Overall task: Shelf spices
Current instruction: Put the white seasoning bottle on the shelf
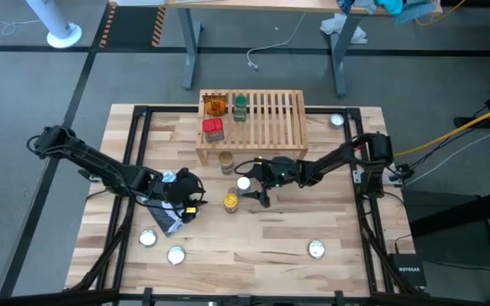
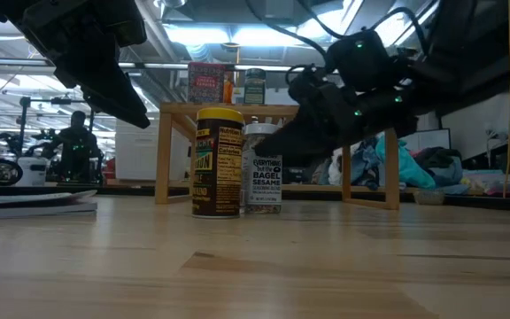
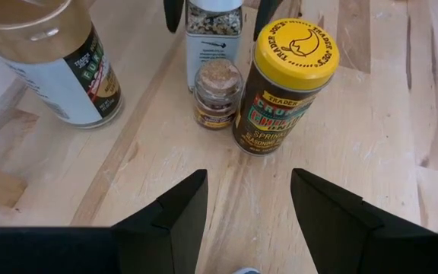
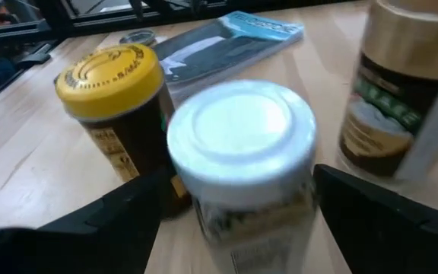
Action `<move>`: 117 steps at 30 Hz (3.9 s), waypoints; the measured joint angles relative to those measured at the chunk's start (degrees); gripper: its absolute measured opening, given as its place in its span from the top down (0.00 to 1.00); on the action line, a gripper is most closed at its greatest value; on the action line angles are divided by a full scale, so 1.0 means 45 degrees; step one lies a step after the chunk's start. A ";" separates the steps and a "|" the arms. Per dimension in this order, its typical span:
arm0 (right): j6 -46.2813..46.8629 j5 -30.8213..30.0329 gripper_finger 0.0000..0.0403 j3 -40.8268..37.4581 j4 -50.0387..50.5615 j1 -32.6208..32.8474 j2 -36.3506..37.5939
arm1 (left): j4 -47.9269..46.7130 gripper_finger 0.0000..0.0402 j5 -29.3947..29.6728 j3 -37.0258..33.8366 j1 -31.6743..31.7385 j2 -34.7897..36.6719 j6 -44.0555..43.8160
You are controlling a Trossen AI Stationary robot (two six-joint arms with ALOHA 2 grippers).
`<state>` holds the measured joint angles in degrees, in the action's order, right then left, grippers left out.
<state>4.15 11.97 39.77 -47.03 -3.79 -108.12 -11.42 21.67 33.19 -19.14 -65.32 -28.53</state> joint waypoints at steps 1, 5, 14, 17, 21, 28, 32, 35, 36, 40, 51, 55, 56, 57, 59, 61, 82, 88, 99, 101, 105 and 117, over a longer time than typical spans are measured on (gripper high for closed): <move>-0.0012 0.0075 0.17 0.0141 -0.0003 0.0000 -0.0096 | 0.0000 0.55 0.0000 0.0000 0.0000 0.0000 0.0000; -0.0012 0.0267 0.17 0.0474 0.0125 0.0000 -0.0421 | -0.0021 0.55 -0.0001 -0.0003 -0.0001 0.0000 0.0000; -0.0010 0.0377 0.18 0.0568 0.0234 0.0000 -0.0552 | -0.0019 0.55 0.0000 -0.0002 -0.0003 0.0003 0.0000; -0.0031 0.0164 0.22 0.0568 0.0453 0.0000 -0.0548 | -0.0021 0.55 -0.0001 -0.0005 -0.0001 0.0000 0.0001; -0.0031 0.0133 0.33 0.0563 0.0661 0.0000 -0.0548 | -0.0007 0.55 0.0000 -0.0005 -0.0004 0.0000 0.0004; -0.0041 0.0115 0.48 0.0563 0.0676 0.0000 -0.0548 | -0.0010 0.55 -0.0004 -0.0005 -0.0004 0.0000 0.0005; -0.0039 -0.0092 0.48 0.0563 0.0676 0.0005 -0.0543 | -0.0006 0.55 -0.0002 -0.0005 -0.0004 0.0001 0.0003; -0.0036 -0.0110 0.47 0.0563 0.0692 0.0005 -0.0517 | -0.0008 0.55 -0.0004 -0.0005 -0.0002 0.0000 0.0002; -0.0036 -0.0119 0.47 0.0563 0.0702 0.0005 -0.0502 | -0.0005 0.55 0.0000 -0.0005 -0.0004 0.0000 0.0000; -0.0022 -0.0138 0.48 0.0549 0.0877 0.0005 -0.0255 | 0.0000 0.55 -0.0002 -0.0005 -0.0003 0.0000 0.0002; 0.0000 -0.0143 0.48 0.0550 0.2499 0.0005 0.1407 | -0.0005 0.55 -0.0004 -0.0005 -0.0001 0.0001 0.0001; 0.0003 -0.0293 0.48 0.0549 0.3168 0.0005 0.2445 | 0.0000 0.55 -0.0005 -0.0005 -0.0005 0.0000 0.0005; 0.0003 -0.0376 0.48 0.0554 0.3367 0.0005 0.2754 | -0.0010 0.55 0.0000 -0.0005 -0.0003 0.0003 0.0004; 0.0004 -0.0457 0.48 0.0553 0.3486 0.0005 0.3037 | -0.0005 0.55 0.0000 -0.0005 -0.0001 0.0001 0.0004; 0.0001 -0.0568 0.48 0.0554 0.3841 0.0005 0.3652 | -0.0010 0.55 -0.0005 -0.0005 -0.0004 0.0000 0.0001; -0.0003 -0.0754 0.48 0.0554 0.4063 0.0005 0.4201 | -0.0010 0.55 -0.0001 -0.0005 -0.0005 0.0000 0.0004; -0.1941 -0.0383 0.48 0.3584 0.8926 -0.3269 0.6282 | -0.0005 0.55 0.0000 -0.0005 0.0000 0.0005 0.0000; -0.2659 0.0580 0.48 0.4643 1.0162 -0.4564 0.6282 | -0.0005 0.55 -0.0002 -0.0005 -0.0001 0.0001 0.0004; -0.2703 0.2916 0.48 0.4677 0.9150 -0.6492 0.5361 | -0.0005 0.55 -0.0001 -0.0005 -0.0001 0.0005 0.0001; -0.2717 0.3050 0.48 0.4677 0.8800 -0.6634 0.5058 | -0.0005 0.55 -0.0005 -0.0005 -0.0005 0.0000 0.0000; -0.2854 0.3159 0.48 0.4679 0.8692 -0.6858 0.4558 | -0.0005 0.55 -0.0005 -0.0005 -0.0005 0.0000 0.0003; -0.3369 0.3163 0.48 0.4678 0.7656 -0.6859 0.3625 | -0.0010 0.55 -0.0005 -0.0005 -0.0005 0.0000 0.0000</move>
<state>-11.01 26.21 60.82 -12.58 -34.66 -91.81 -11.46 21.65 33.17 -19.16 -65.32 -28.53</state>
